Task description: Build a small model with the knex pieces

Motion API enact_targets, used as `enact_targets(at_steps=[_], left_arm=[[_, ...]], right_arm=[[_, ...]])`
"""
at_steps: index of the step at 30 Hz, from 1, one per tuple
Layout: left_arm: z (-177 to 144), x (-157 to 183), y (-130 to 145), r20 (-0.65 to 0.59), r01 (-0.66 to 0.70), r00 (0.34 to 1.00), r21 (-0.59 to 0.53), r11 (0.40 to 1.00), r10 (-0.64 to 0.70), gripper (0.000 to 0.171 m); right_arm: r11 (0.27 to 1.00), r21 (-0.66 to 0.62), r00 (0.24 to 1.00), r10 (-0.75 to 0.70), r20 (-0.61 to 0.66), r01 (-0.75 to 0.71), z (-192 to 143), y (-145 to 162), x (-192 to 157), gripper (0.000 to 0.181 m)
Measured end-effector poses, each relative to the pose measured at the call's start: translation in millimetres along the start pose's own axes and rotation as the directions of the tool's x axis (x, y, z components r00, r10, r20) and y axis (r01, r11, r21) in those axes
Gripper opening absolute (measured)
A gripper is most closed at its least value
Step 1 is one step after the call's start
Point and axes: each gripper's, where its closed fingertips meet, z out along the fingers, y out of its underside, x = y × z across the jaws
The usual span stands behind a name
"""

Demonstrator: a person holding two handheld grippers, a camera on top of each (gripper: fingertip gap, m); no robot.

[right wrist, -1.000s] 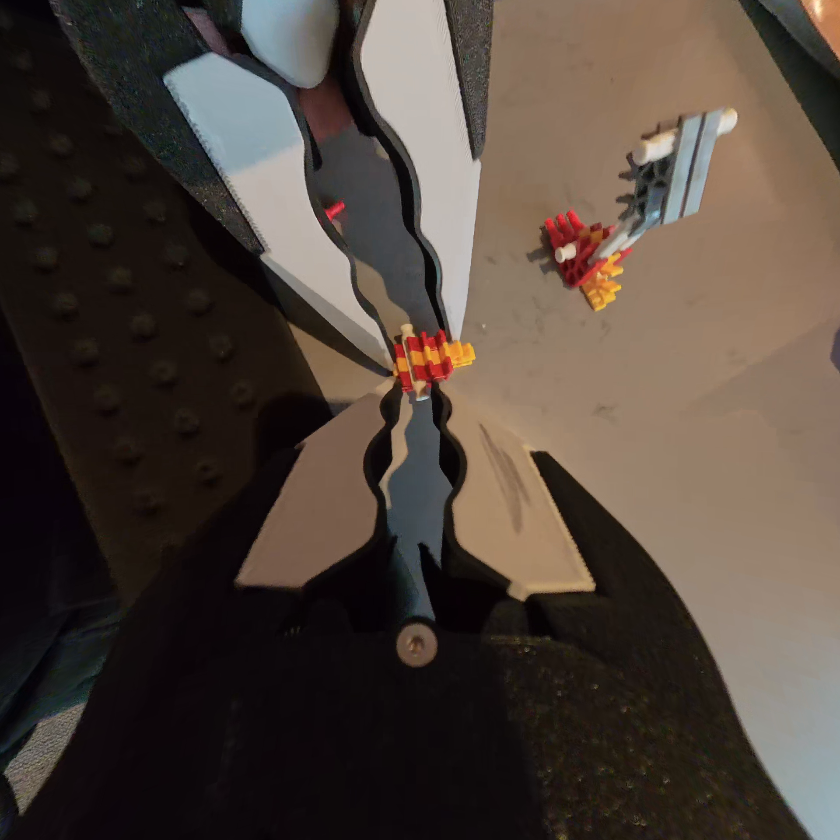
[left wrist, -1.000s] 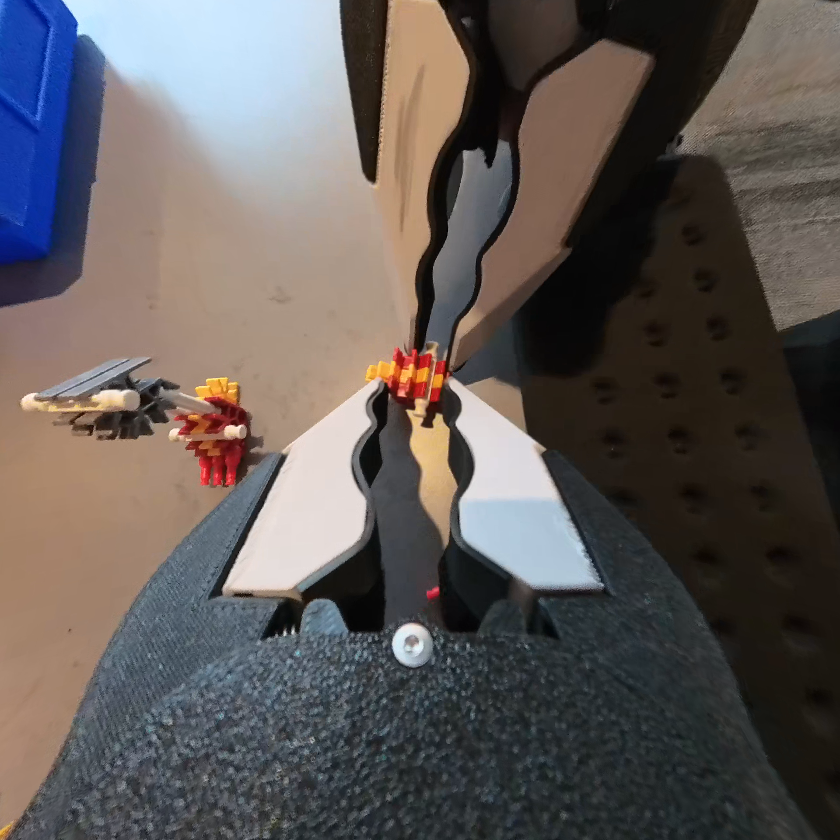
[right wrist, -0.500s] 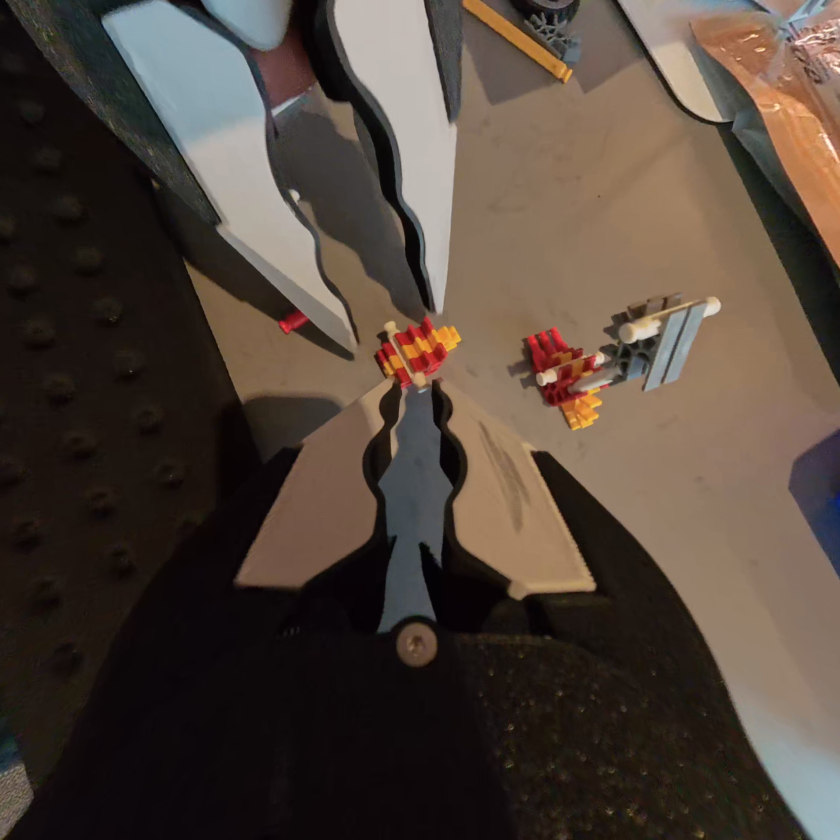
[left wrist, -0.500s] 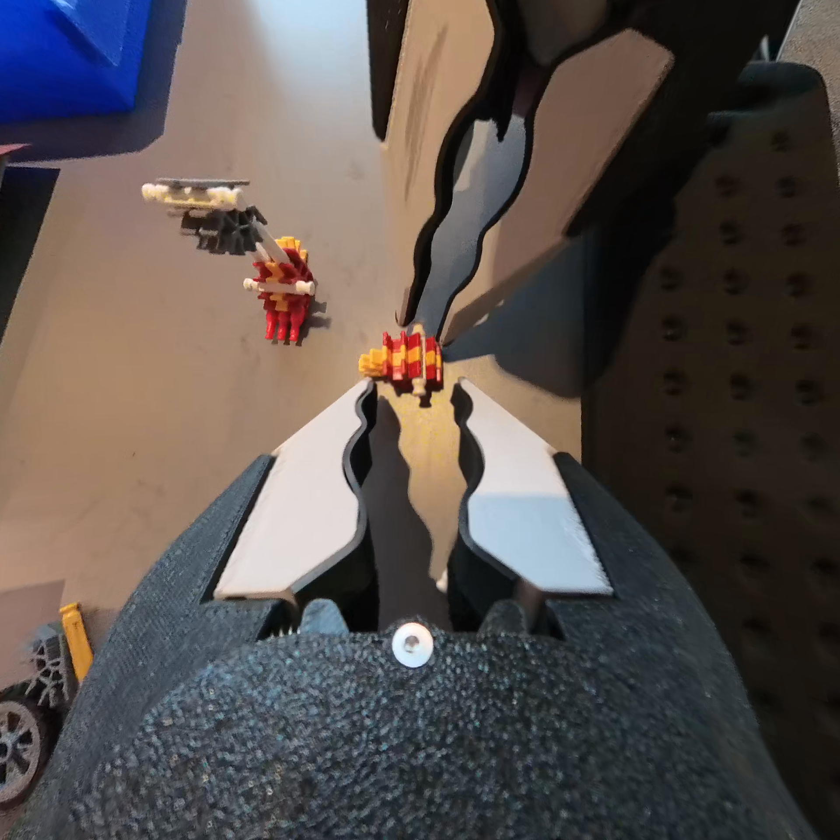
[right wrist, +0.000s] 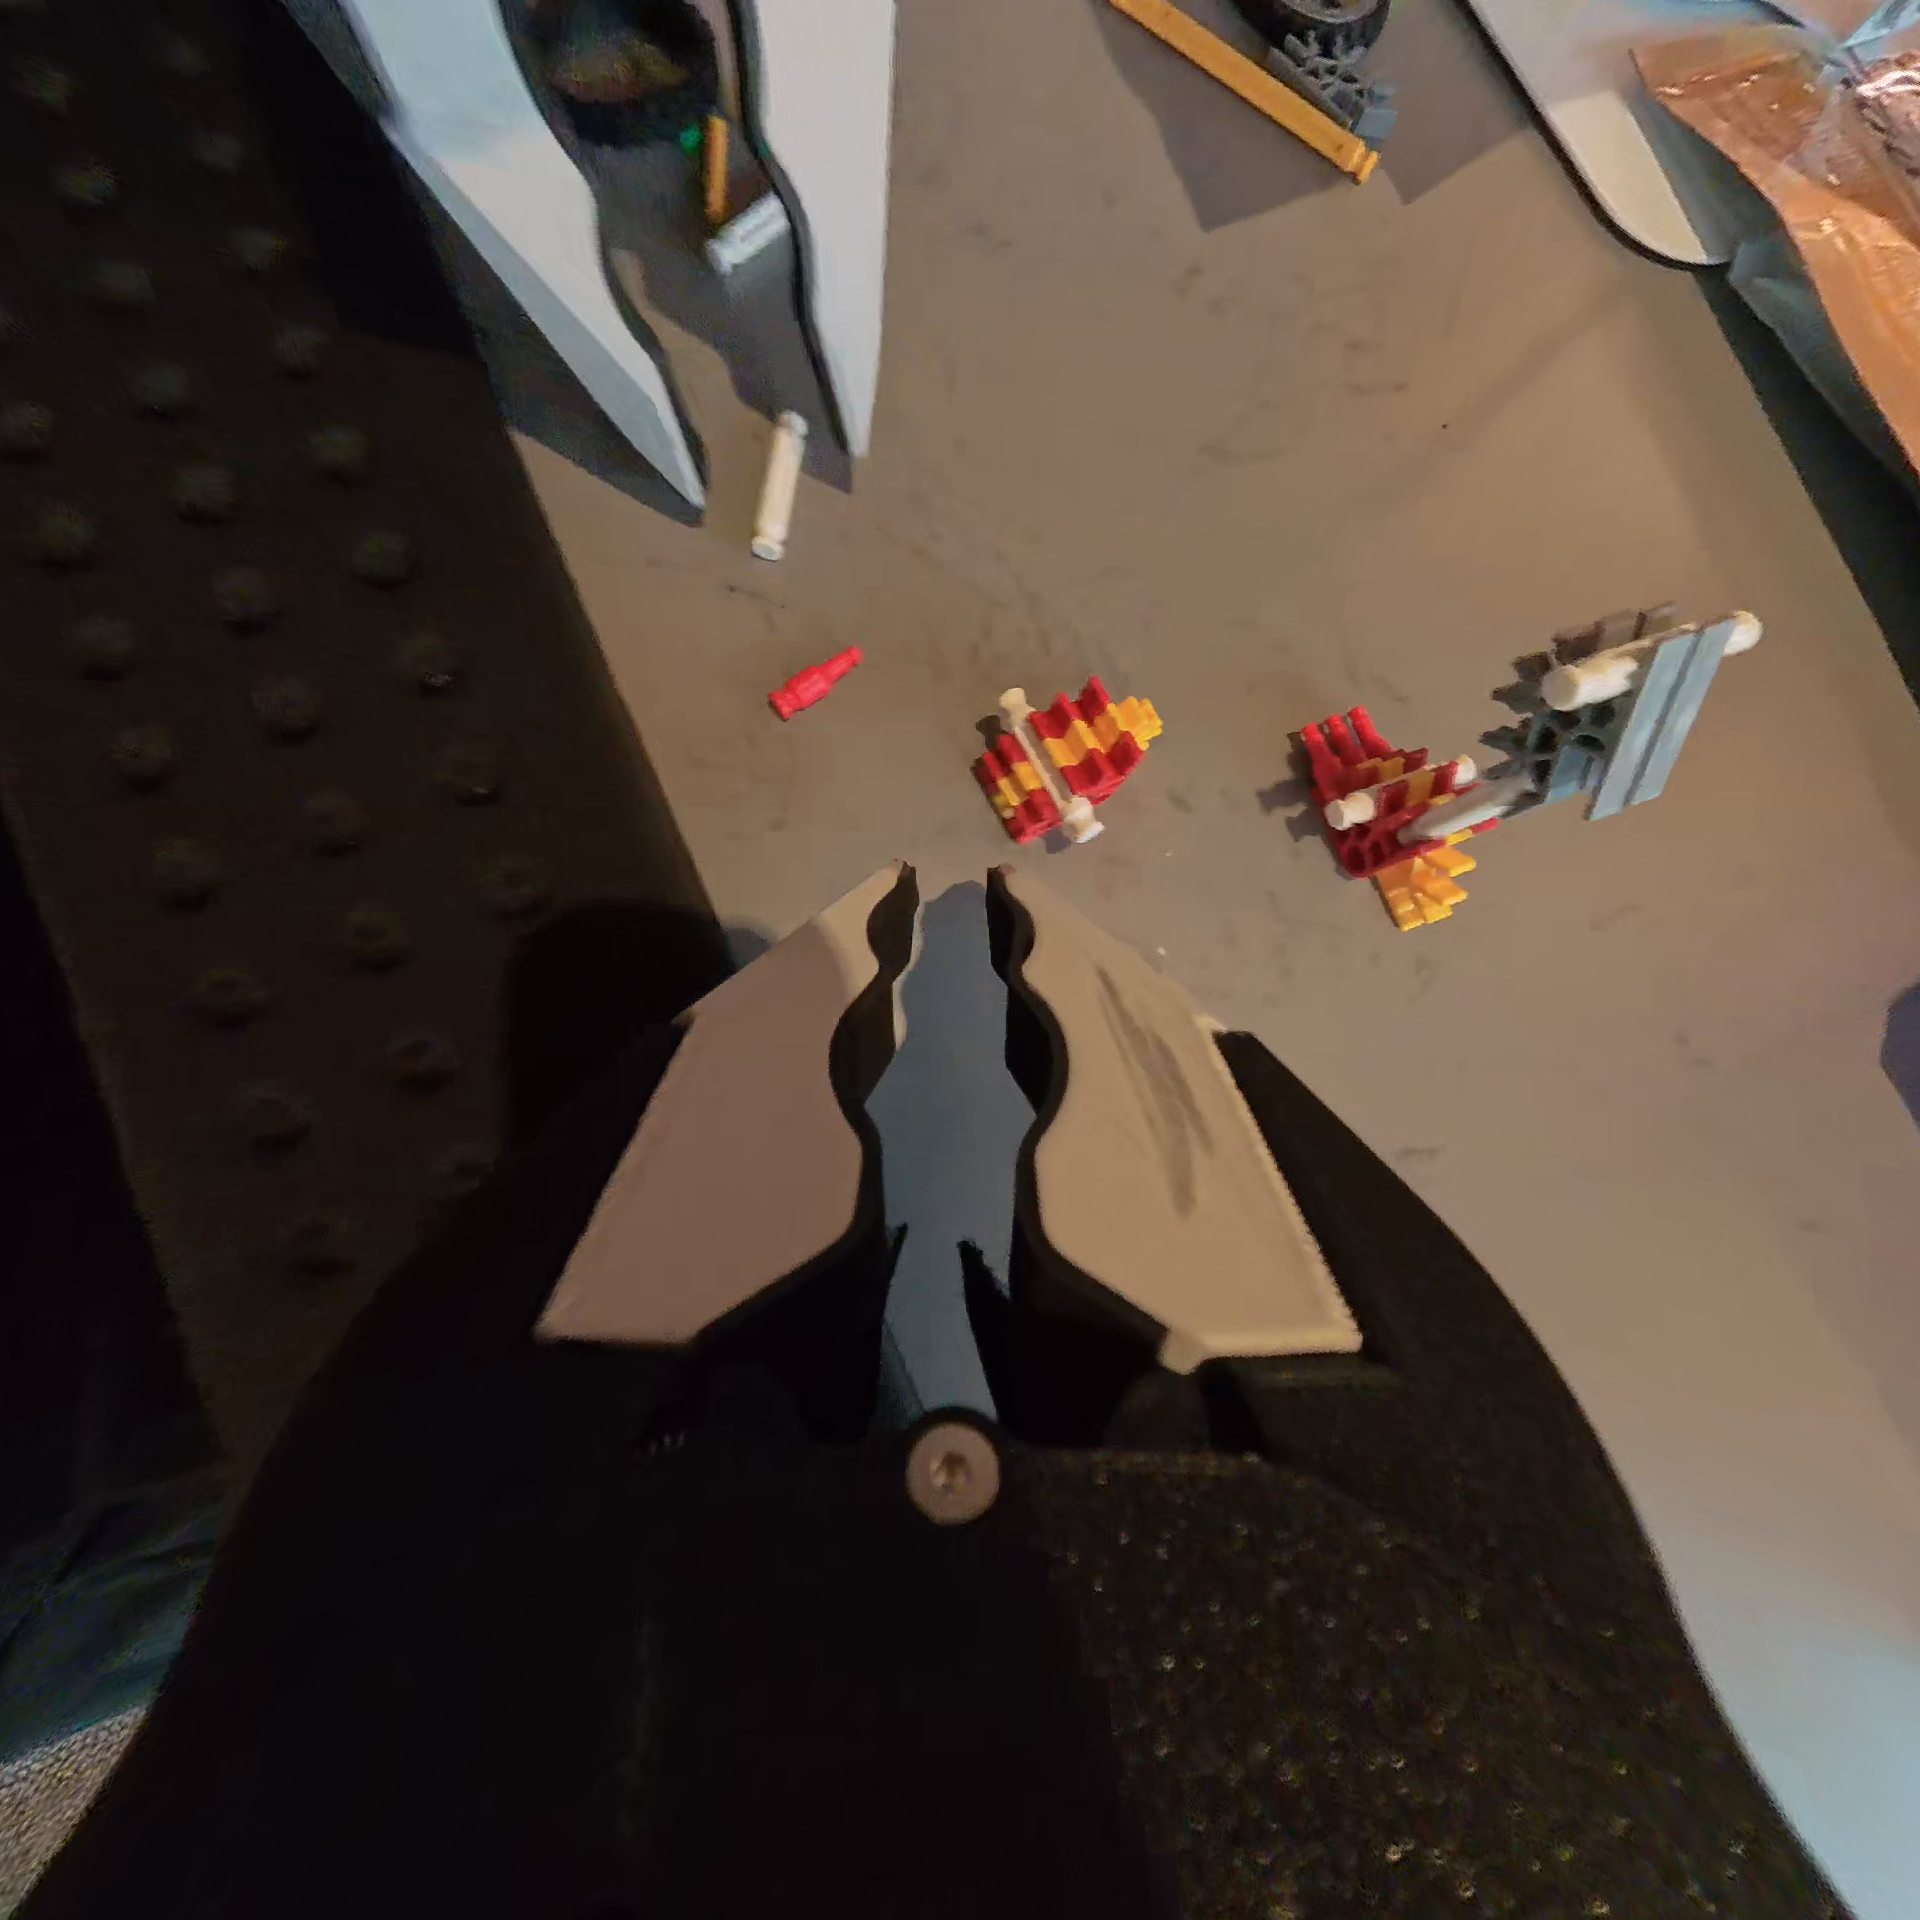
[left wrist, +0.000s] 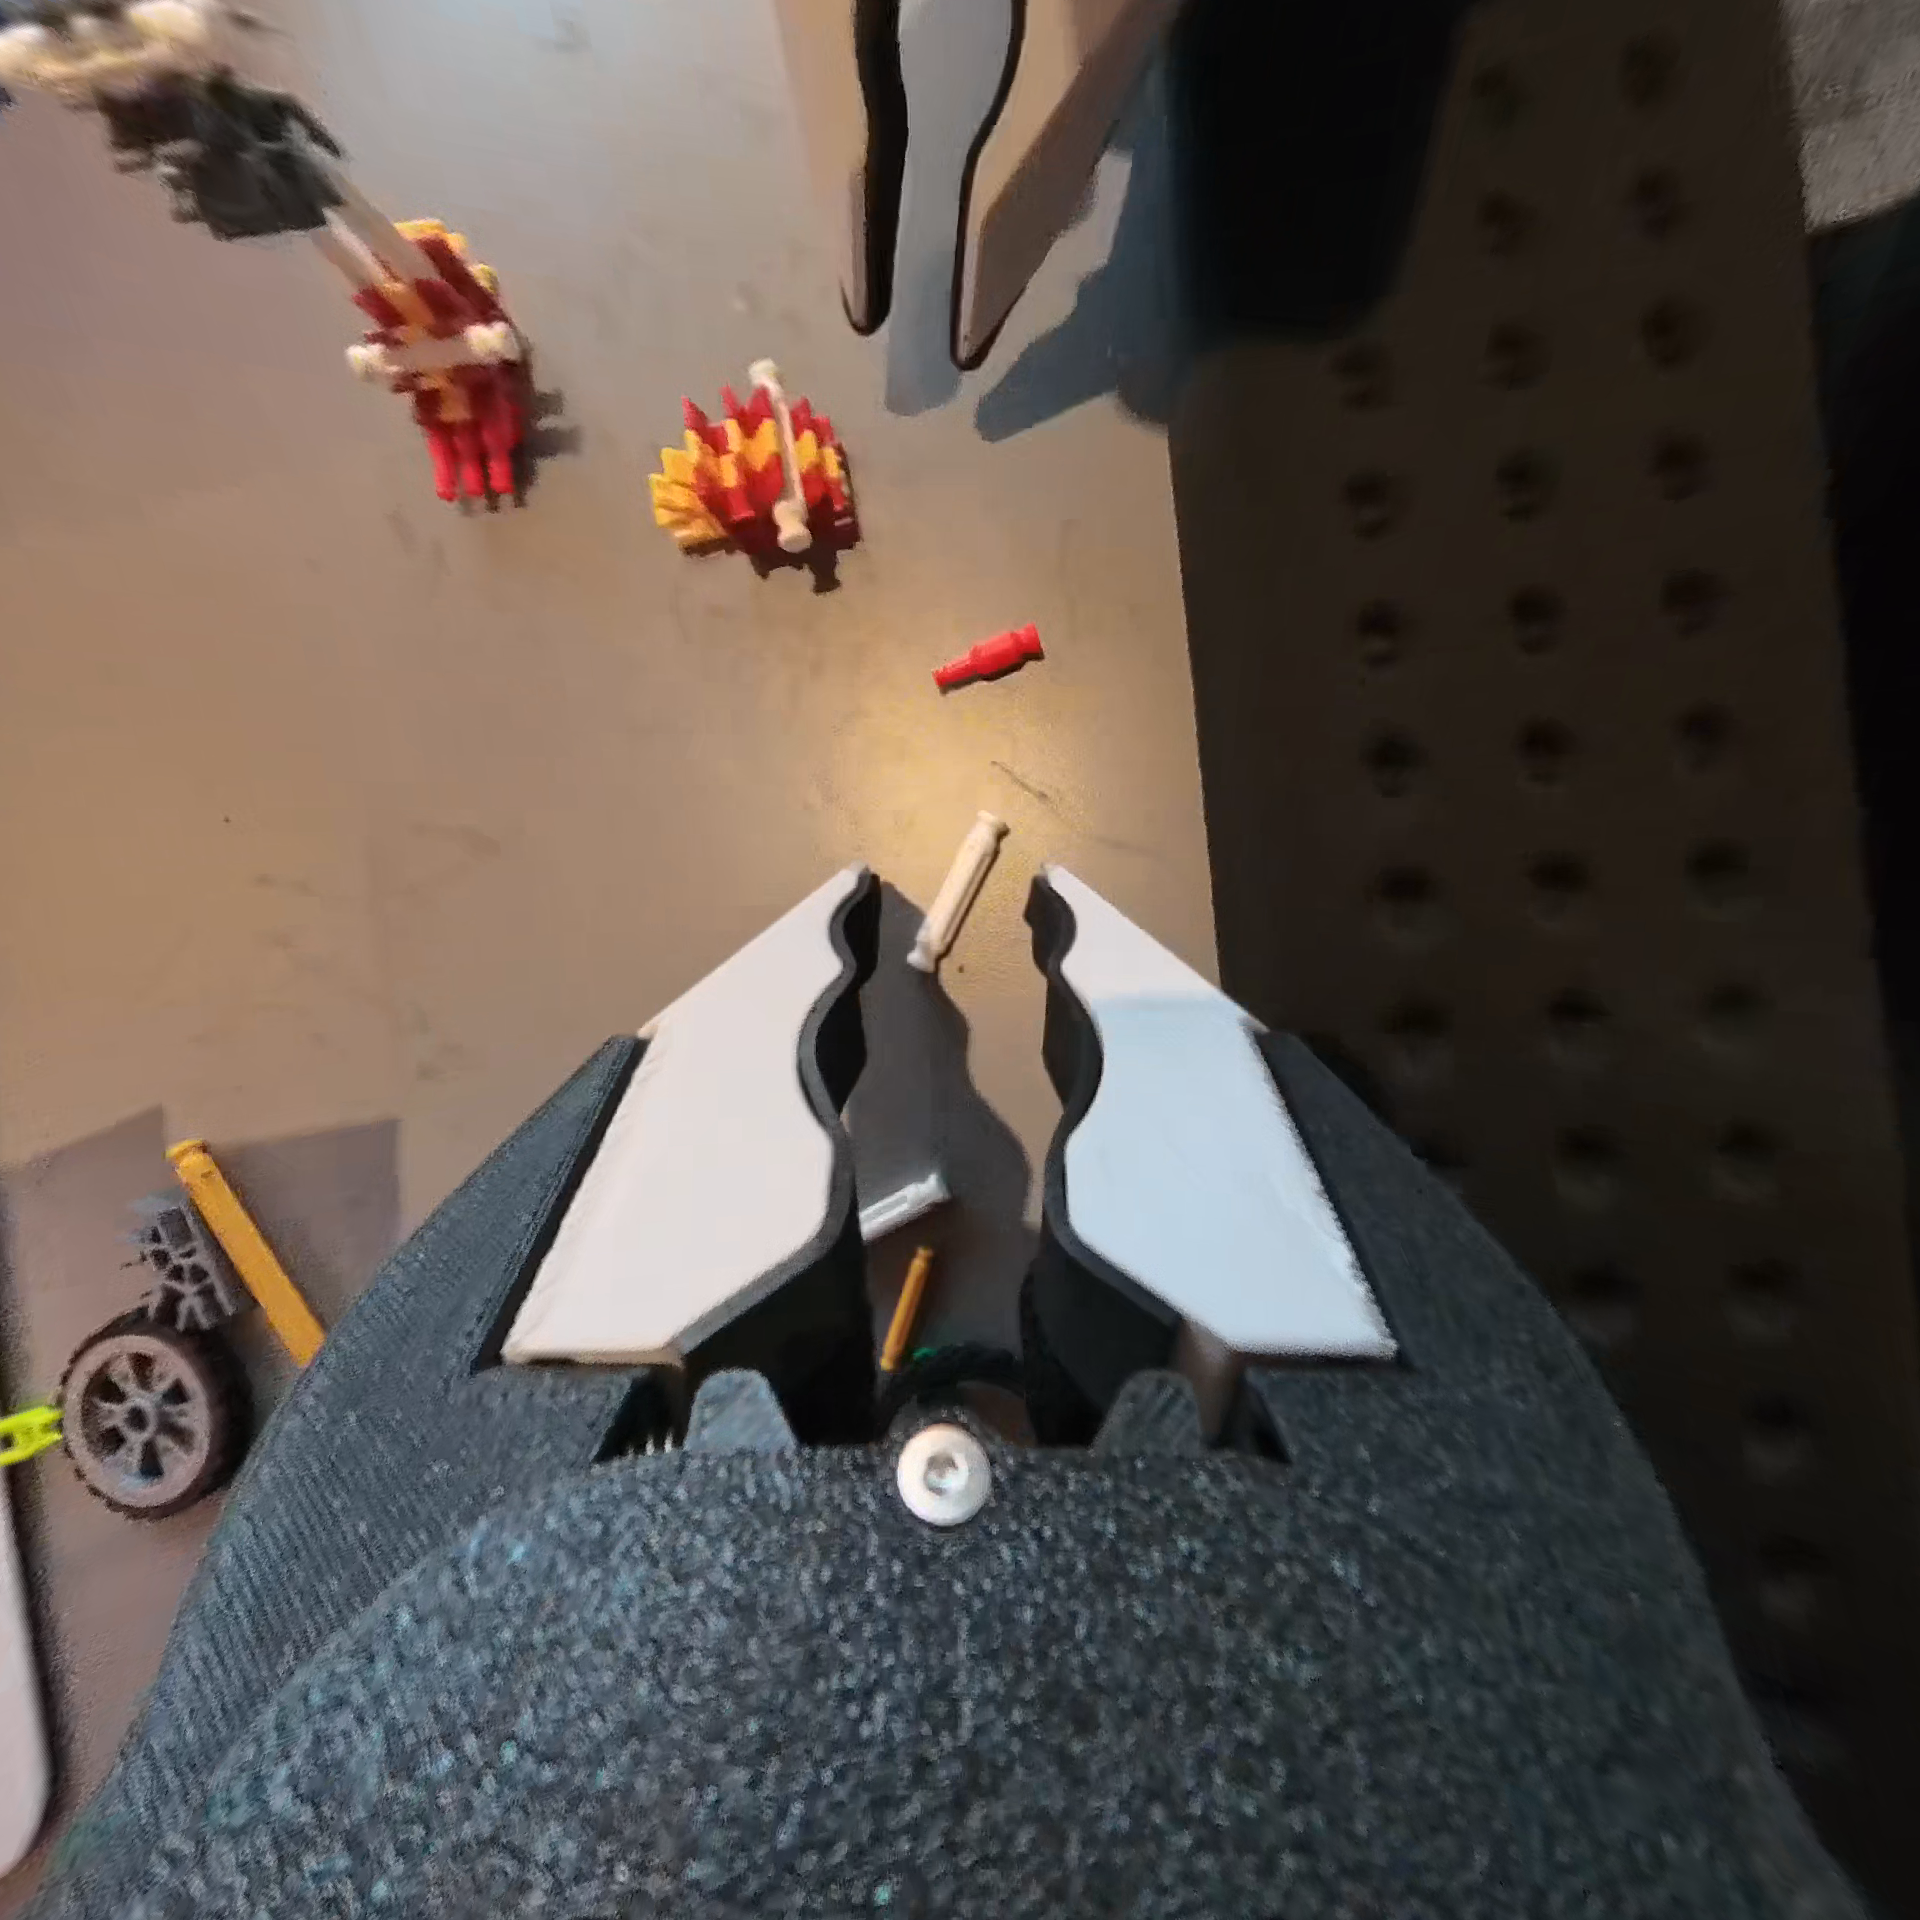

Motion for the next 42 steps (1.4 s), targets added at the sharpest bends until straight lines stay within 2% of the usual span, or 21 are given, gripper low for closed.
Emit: enact_targets(at_steps=[5,9,12,15,18,20,23,26,29,31,33,39,42], left_arm=[[14.4,1.5,-23.0,0.029,-0.113,0.993,0.048,0.992,0.111,0.028],[25.4,5.3,-32.4,-0.024,-0.162,0.986,0.063,0.985,0.164,0.023],[26.9,7.1,-32.8,-0.069,-0.161,0.984,0.066,0.985,0.166,0.017],[30.2,13.5,-36.5,-0.09,-0.163,0.981,0.077,0.984,0.17,0.003],[31.9,11.9,-38.4,-0.077,-0.135,0.987,0.079,0.988,0.141,0.002],[33.0,8.8,-40.4,-0.065,-0.07,0.995,0.071,0.995,0.074,0.001],[37.9,-6.5,-45.2,0.045,-0.003,0.999,0.059,0.998,0.0,0.001],[44.5,-10.2,-53.4,0.067,0.104,0.992,0.069,0.992,-0.109,0.003],[43.5,-12.8,-53.3,0.093,0.111,0.989,0.052,0.992,-0.116,0.011],[41.1,-9.4,-52.6,0.059,0.136,0.988,0.061,0.989,-0.14,0.014],[43.1,-0.7,-54.1,0.012,0.126,0.992,0.068,0.99,-0.127,0.013],[48.4,3.6,-62.5,0.005,0.118,0.993,0.075,0.99,-0.119,0.007],[46.9,3.8,-63.5,-0.011,0.111,0.994,0.1,0.989,-0.111,0.016]], right_arm=[[1.0,0.002,1.0,0.014,0.006,-0.014,-1.1,-0.7,-2.7,0.013],[1.0,-0.001,1.0,0.028,0.002,-0.028,-1.2,2.7,-1.2,0.013],[1.0,0.0,1.0,0.03,0.005,-0.03,-1.7,3.4,-1.6,0.013],[0.999,0.007,0.999,0.032,0.014,-0.033,-1.8,2.5,-1.7,0.013],[0.999,0.017,0.999,0.035,0.016,-0.036,-2.8,1.7,-1.5,0.012],[0.999,0.018,0.999,0.037,0.012,-0.037,-4.9,2.8,-0.4,0.012],[0.999,0.0,0.999,0.043,0.003,-0.043,-7.4,8.0,2.0,0.01],[0.999,-0.016,0.999,0.048,0.009,-0.048,-7.0,11.4,0.7,0.01],[0.999,-0.019,0.999,0.039,0.015,-0.039,-5.6,10.4,-1.3,0.008],[0.999,-0.037,1.0,0.018,0.021,-0.017,-4.4,10.9,-3.2,0.006],[0.999,-0.047,0.999,0.017,0.031,-0.015,-2.3,10.6,-3.8,0.005],[0.996,-0.085,0.999,-0.004,0.05,0.008,9.4,10.0,-4.7,0.001],[0.998,-0.062,0.999,0.028,0.033,-0.026,6.9,6.4,0.2,0.003]])
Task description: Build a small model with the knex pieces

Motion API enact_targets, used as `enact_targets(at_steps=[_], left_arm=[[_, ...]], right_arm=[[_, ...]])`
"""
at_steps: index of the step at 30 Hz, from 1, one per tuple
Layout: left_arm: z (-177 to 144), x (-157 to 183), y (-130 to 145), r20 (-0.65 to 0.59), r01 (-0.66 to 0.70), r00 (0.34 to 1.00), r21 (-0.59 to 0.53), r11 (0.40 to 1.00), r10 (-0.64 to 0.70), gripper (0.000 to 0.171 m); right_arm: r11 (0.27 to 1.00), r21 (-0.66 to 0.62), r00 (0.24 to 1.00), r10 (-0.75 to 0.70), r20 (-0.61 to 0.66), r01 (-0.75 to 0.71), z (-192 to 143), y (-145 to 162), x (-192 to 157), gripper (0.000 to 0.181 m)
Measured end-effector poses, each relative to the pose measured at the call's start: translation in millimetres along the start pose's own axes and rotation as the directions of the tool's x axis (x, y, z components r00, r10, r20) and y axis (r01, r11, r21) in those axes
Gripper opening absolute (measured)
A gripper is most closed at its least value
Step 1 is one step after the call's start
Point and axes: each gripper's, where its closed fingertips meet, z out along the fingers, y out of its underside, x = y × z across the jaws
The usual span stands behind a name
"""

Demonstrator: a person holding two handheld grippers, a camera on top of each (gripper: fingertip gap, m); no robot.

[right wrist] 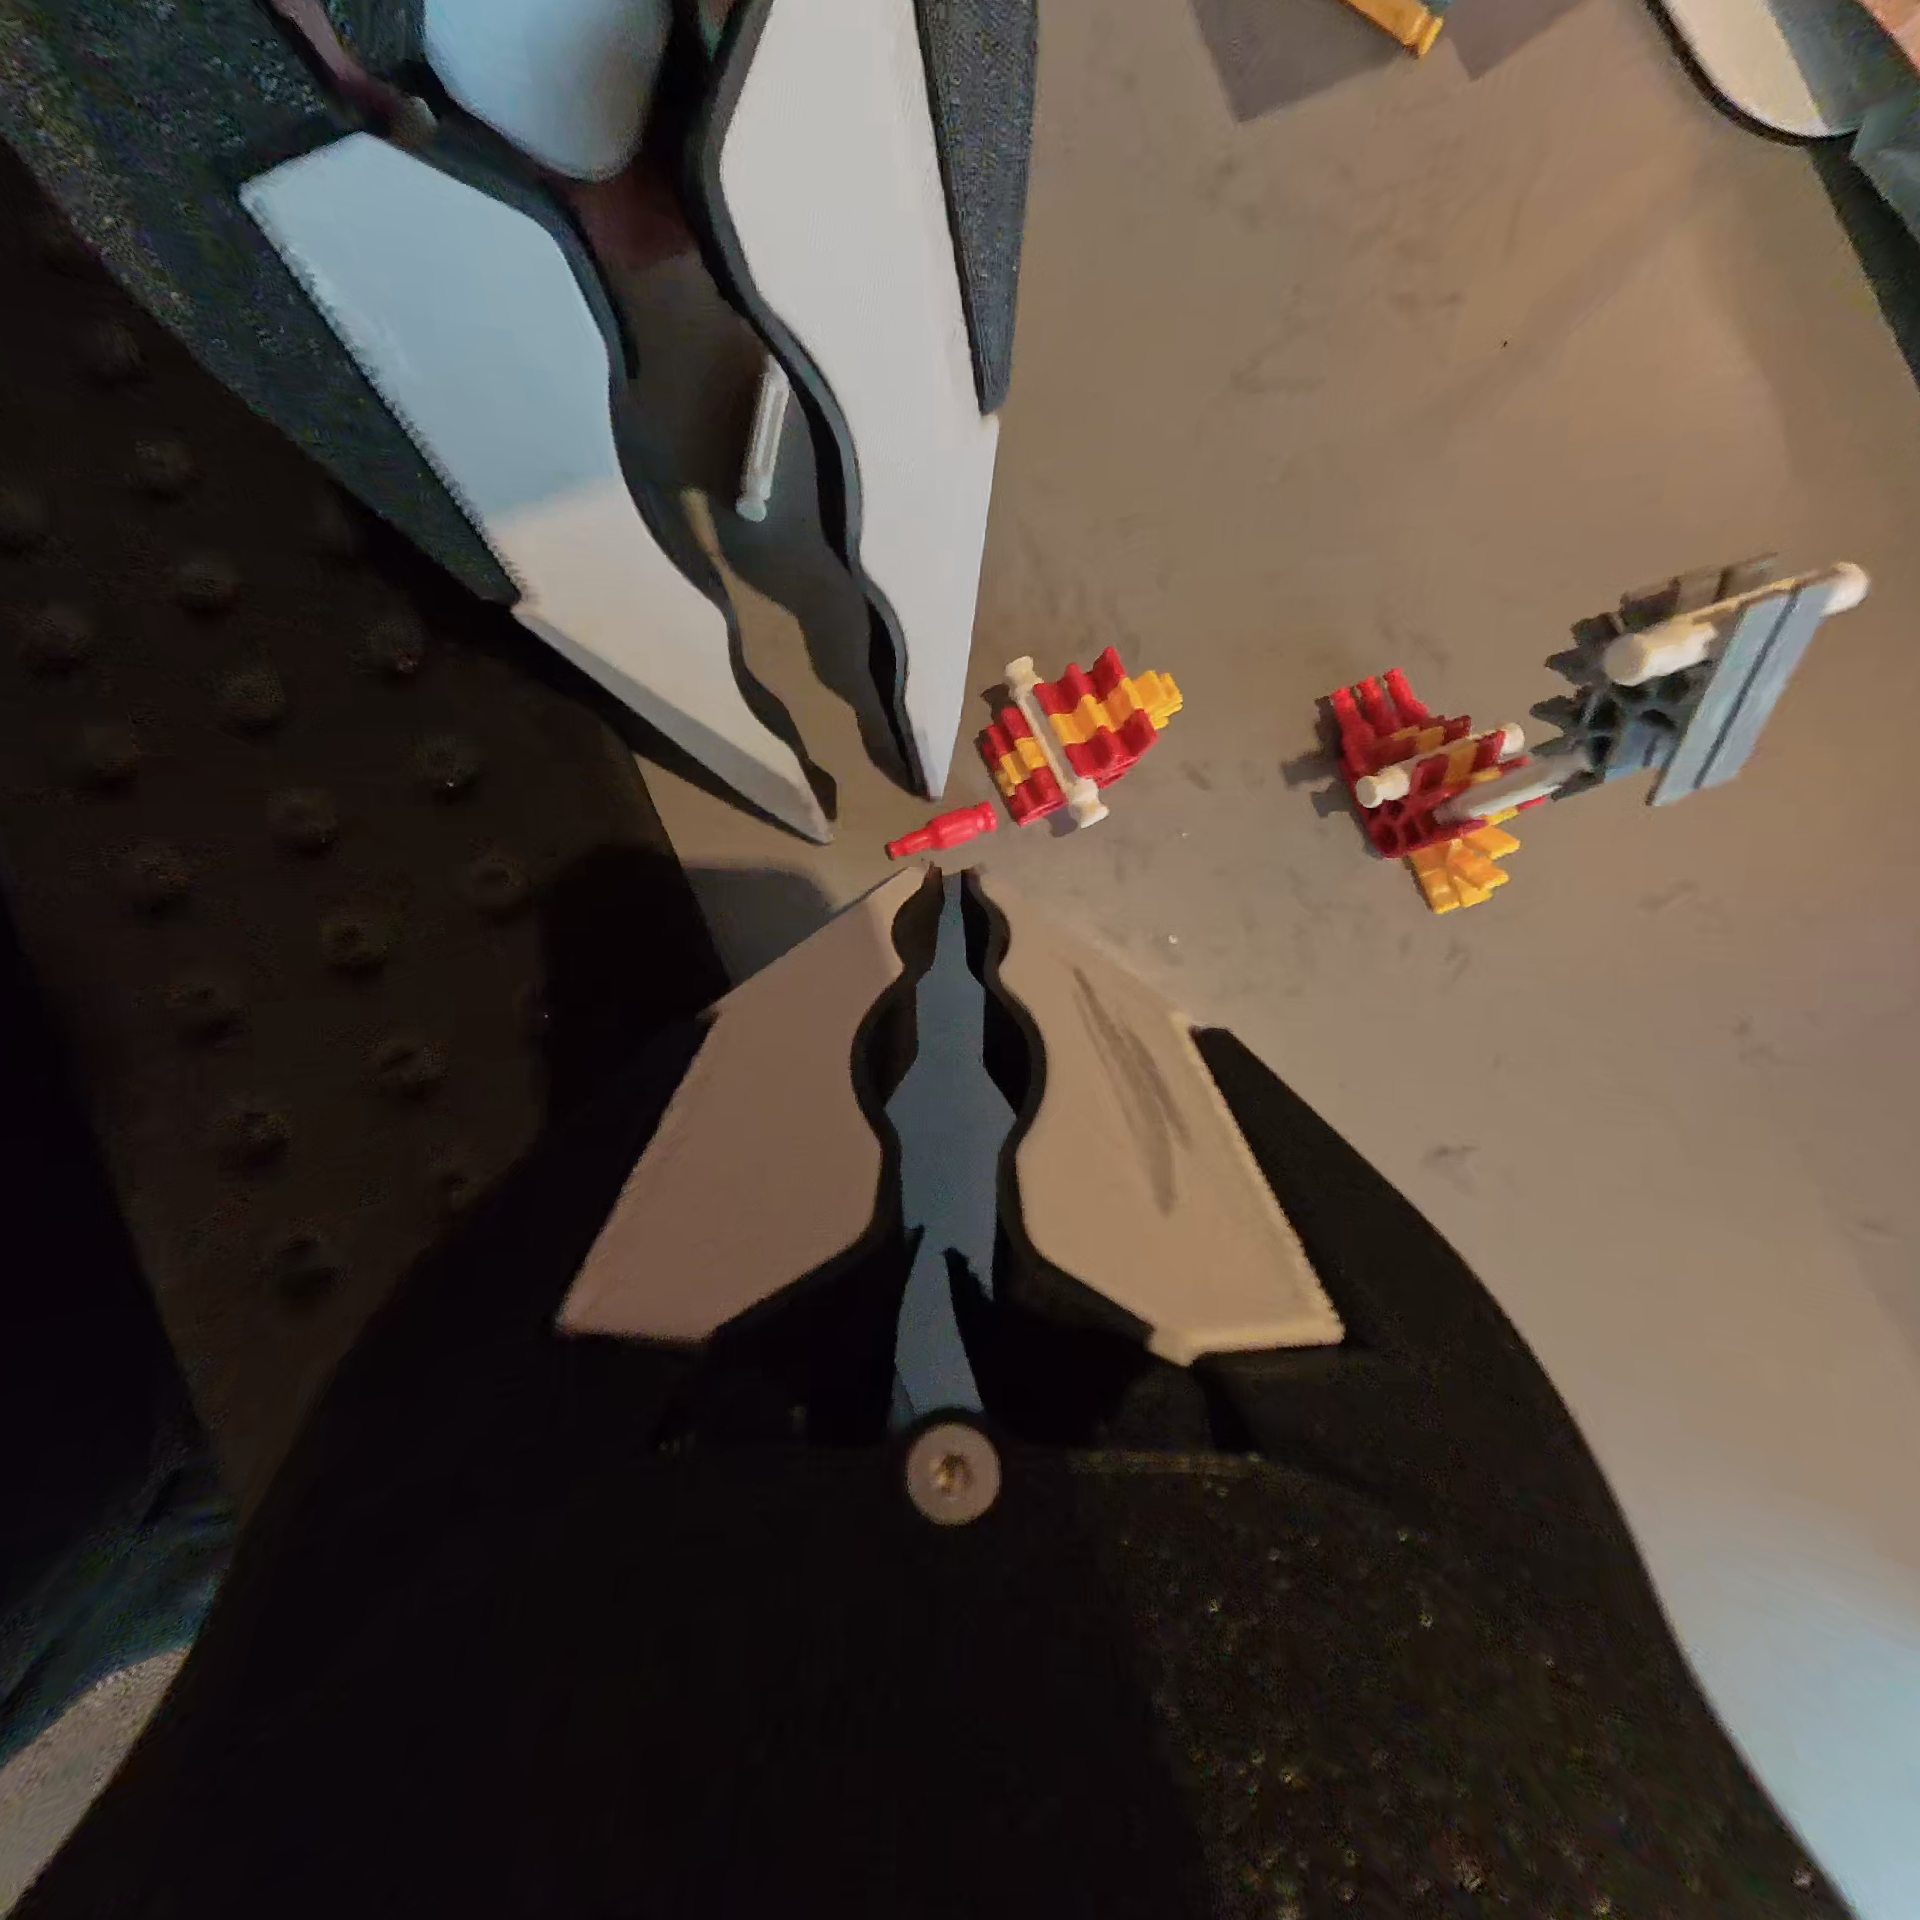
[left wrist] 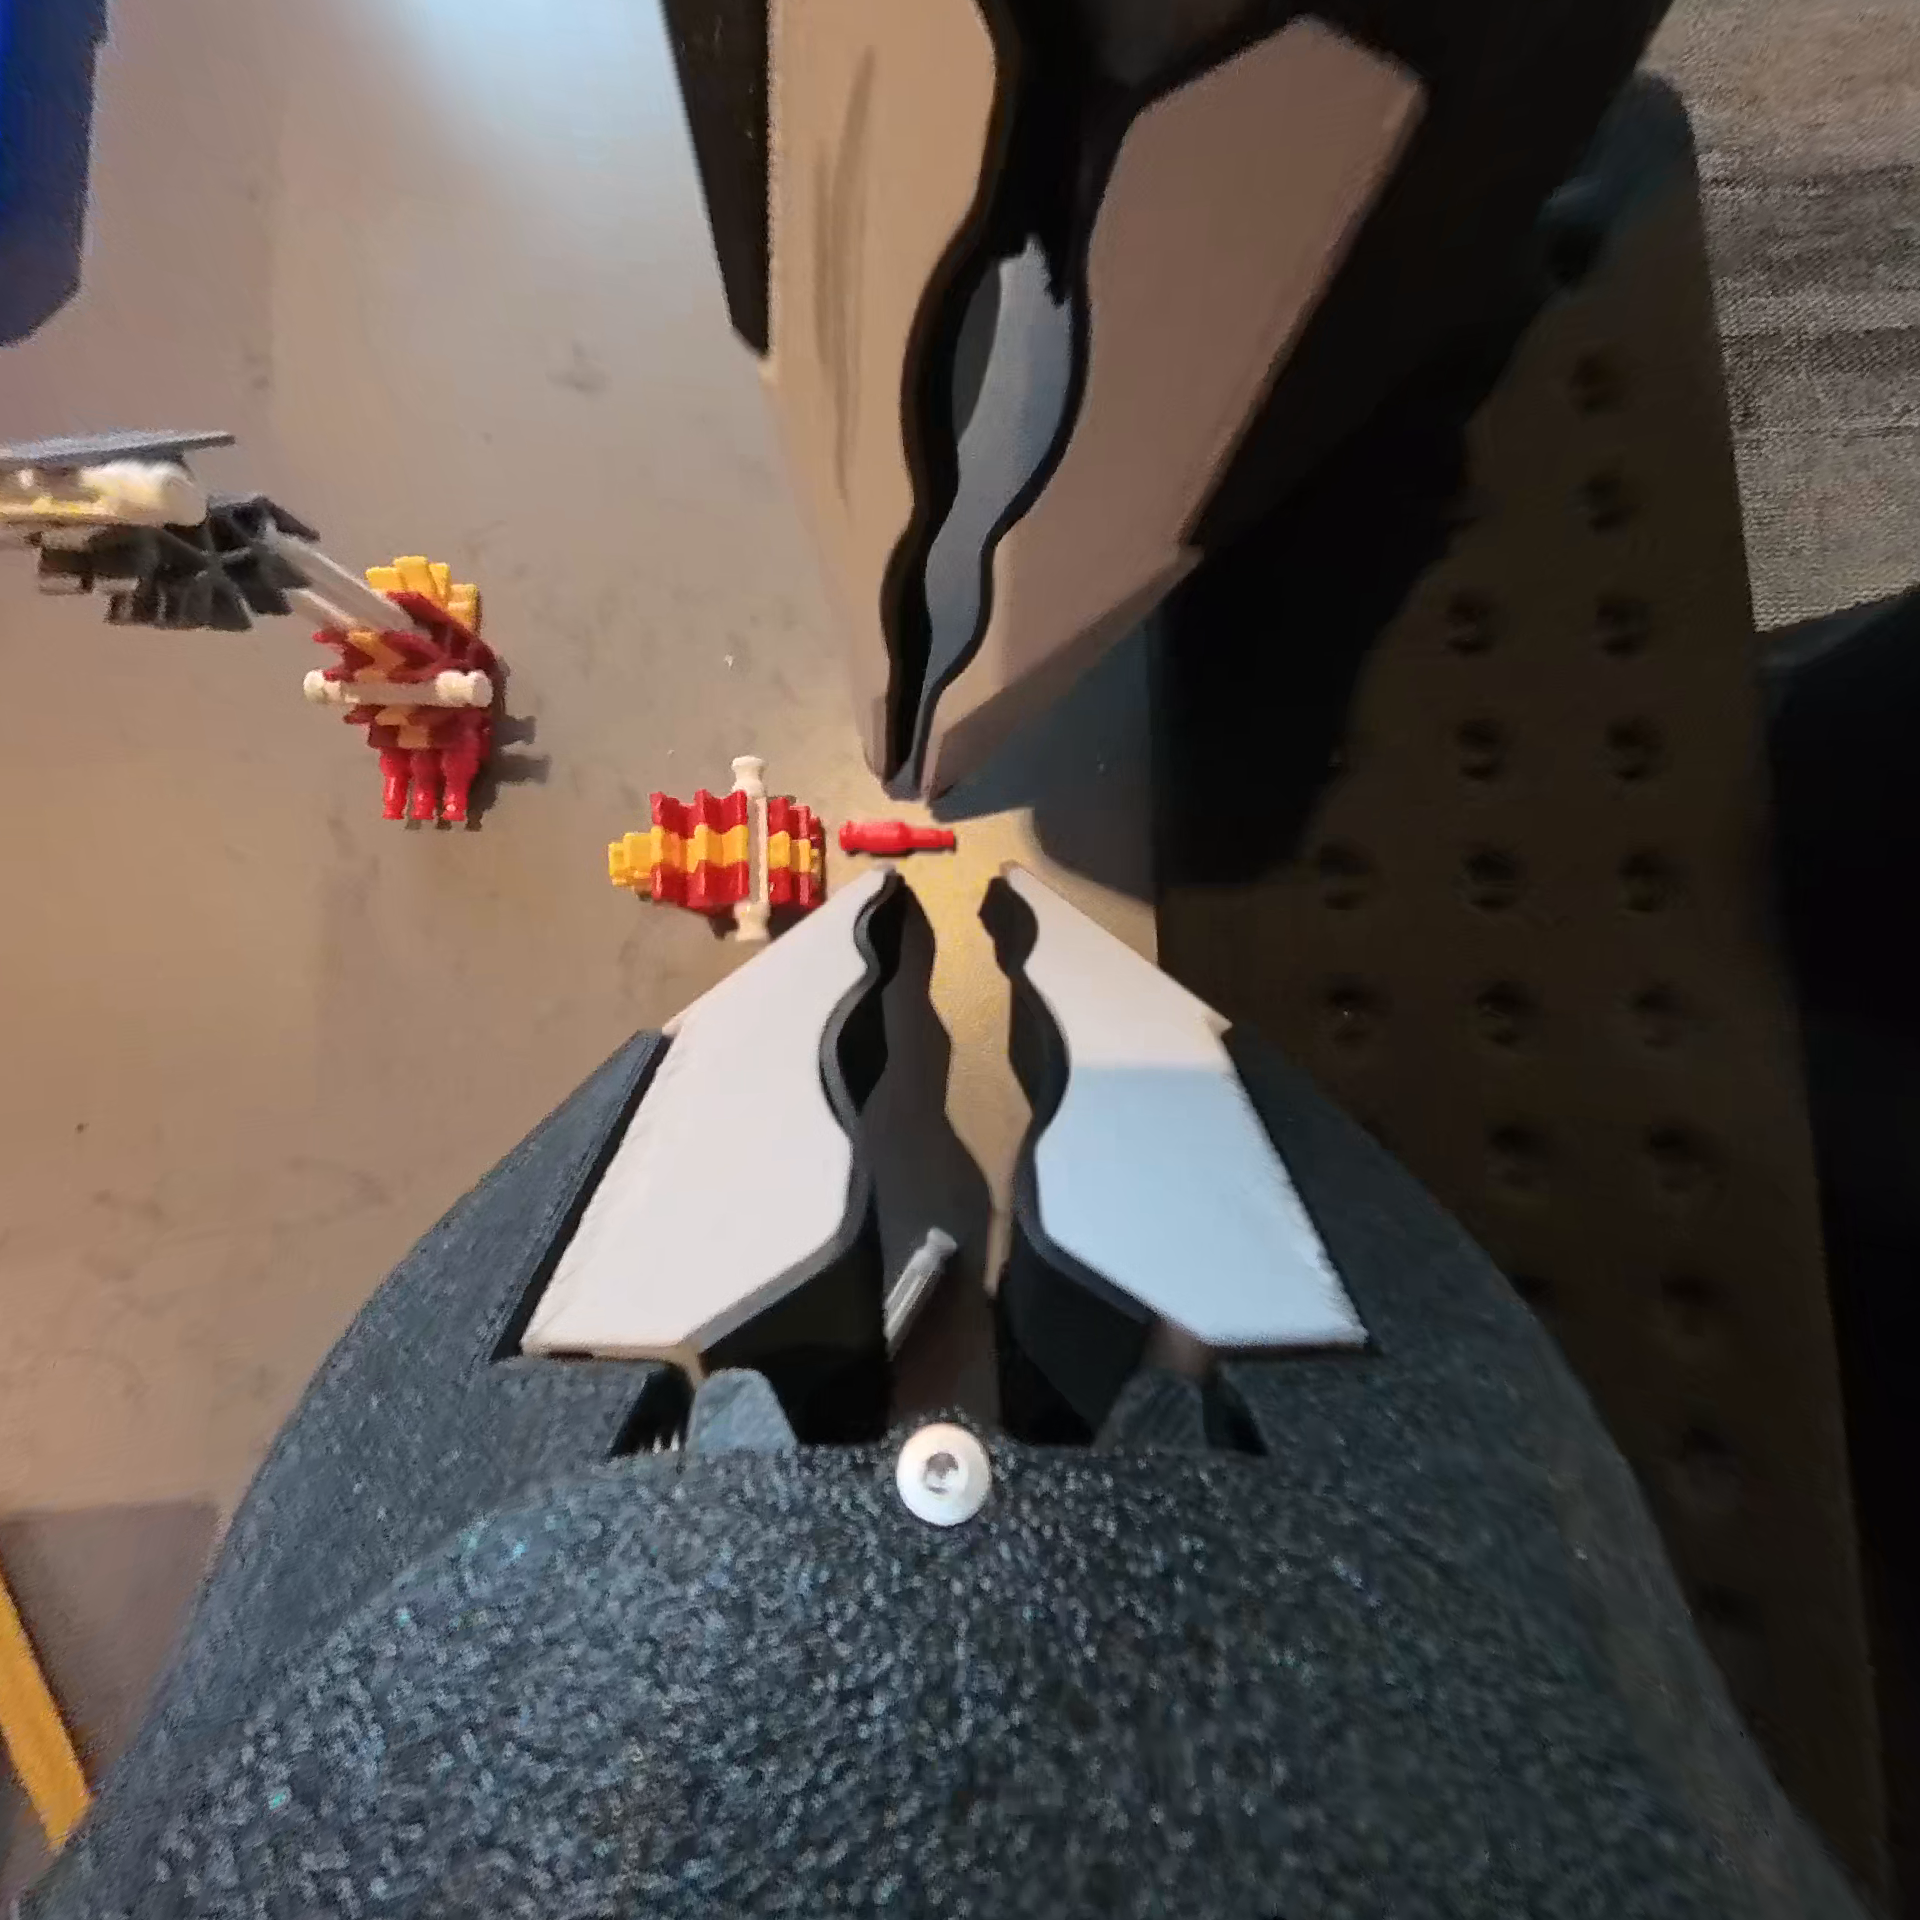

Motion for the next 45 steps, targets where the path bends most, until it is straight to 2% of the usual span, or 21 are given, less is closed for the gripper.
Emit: enact_targets(at_steps=[4,14,17,20,25,27,31,36,38,40,42,45], left_arm=[[1.9,6.7,-2.6,-0.061,0.023,0.998,0.036,0.999,-0.02,0.018],[5.6,13.3,-10.9,-0.098,-0.02,0.995,0.095,0.995,0.029,0.024],[-6.8,11.8,-15.2,-0.095,-0.044,0.994,0.121,0.992,0.056,0.025],[-25.4,-4.9,-18.7,-0.048,-0.077,0.995,0.142,0.987,0.084,0.027],[-29.7,-42.4,-11.0,0.058,-0.139,0.989,0.073,0.988,0.135,0.043],[-23.4,-46.5,-8.9,0.056,-0.149,0.988,0.053,0.987,0.146,0.045],[-11.8,-46.1,-8.8,0.038,-0.167,0.985,0.033,0.985,0.166,0.049],[-6.9,-46.6,-10.4,0.032,-0.186,0.982,0.046,0.982,0.184,0.048],[-4.5,-46.2,-9.1,0.024,-0.179,0.984,0.046,0.983,0.178,0.045],[-3.3,-43.3,-8.7,0.008,-0.176,0.984,0.054,0.983,0.176,0.039],[-2.7,-42.6,-8.5,0.007,-0.174,0.985,0.053,0.983,0.174,0.038],[-2.2,-43.0,-6.5,0.01,-0.177,0.984,0.038,0.983,0.177,0.039]], right_arm=[[1.0,0.008,1.0,0.014,0.011,-0.014,-0.5,-0.3,-2.3,0.008],[0.999,-0.026,0.999,0.041,-0.008,-0.041,1.2,4.9,2.5,0.015],[0.998,-0.007,0.998,0.066,0.0,-0.066,-4.4,4.0,4.4,0.021],[0.997,-0.019,0.997,0.077,-0.008,-0.077,-5.1,4.4,2.5,0.022],[0.991,-0.062,0.993,0.113,-0.04,-0.116,2.6,2.6,2.3,0.018],[0.989,-0.075,0.991,0.12,-0.058,-0.124,5.3,3.2,3.9,0.01],[0.991,-0.06,0.991,0.115,-0.062,-0.119,4.3,4.1,5.8,0.007],[0.993,-0.036,0.992,0.106,-0.069,-0.109,-4.5,5.9,10.2,0.008],[0.993,-0.036,0.992,0.115,-0.055,-0.117,-7.7,9.9,9.9,0.018],[0.993,-0.028,0.993,0.111,-0.05,-0.112,-11.3,11.9,9.2,0.02],[0.993,-0.029,0.992,0.114,-0.061,-0.116,-12.5,13.8,10.3,0.019],[0.993,-0.05,0.99,0.1,-0.095,-0.105,-7.6,15.9,12.4,0.009]])
